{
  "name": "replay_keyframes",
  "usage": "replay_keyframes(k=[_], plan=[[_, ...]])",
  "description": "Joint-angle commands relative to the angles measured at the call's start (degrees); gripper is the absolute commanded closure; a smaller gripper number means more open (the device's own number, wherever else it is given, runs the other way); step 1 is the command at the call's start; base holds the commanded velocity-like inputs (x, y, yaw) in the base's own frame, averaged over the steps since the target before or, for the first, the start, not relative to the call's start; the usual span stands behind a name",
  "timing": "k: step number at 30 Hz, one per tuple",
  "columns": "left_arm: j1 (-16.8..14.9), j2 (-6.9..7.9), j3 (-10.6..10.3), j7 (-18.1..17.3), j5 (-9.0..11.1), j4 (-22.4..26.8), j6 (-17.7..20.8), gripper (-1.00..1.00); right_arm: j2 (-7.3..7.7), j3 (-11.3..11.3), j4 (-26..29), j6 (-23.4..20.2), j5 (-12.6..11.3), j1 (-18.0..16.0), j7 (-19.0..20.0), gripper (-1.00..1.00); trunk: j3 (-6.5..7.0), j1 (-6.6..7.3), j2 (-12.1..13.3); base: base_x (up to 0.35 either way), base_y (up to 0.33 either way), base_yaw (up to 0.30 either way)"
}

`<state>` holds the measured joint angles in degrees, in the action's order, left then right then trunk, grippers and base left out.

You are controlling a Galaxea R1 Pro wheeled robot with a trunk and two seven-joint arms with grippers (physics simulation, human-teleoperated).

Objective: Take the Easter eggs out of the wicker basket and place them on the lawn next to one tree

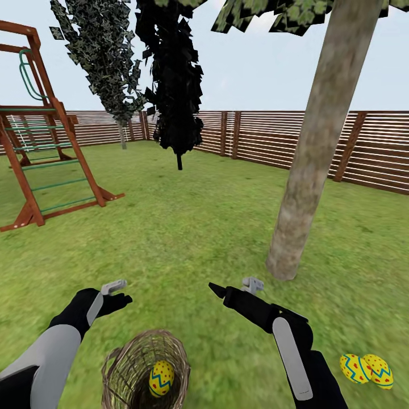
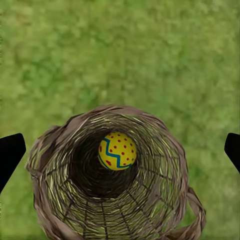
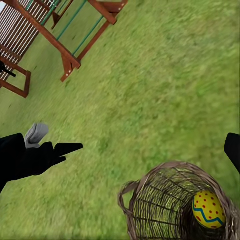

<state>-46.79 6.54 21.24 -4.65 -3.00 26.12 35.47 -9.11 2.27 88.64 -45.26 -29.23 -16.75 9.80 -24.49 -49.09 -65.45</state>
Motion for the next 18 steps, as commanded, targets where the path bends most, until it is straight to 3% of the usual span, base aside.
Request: replay_keyframes(k=[1,11,18], plan=[[-0.05,-0.04,0.38,-0.37,-0.34,0.07,0.32,-1.00,-0.03,-0.08,0.04,-0.26,0.26,-0.04,0.30,-1.00,-0.06,0.00,-0.04,0.000,0.000,0.000],[-0.04,-0.37,0.40,-0.15,-0.34,0.02,0.67,-1.00,-0.03,-0.14,-0.01,-0.26,0.50,-0.04,-0.04,-1.00,-1.86,-2.20,-4.05,0.000,0.000,0.000],[-0.06,-0.46,0.41,-0.10,-0.37,-0.01,0.93,-1.00,0.37,-0.38,0.00,-0.28,0.25,0.04,0.20,-1.00,-1.86,-2.20,-4.05,0.000,0.000,0.000]])
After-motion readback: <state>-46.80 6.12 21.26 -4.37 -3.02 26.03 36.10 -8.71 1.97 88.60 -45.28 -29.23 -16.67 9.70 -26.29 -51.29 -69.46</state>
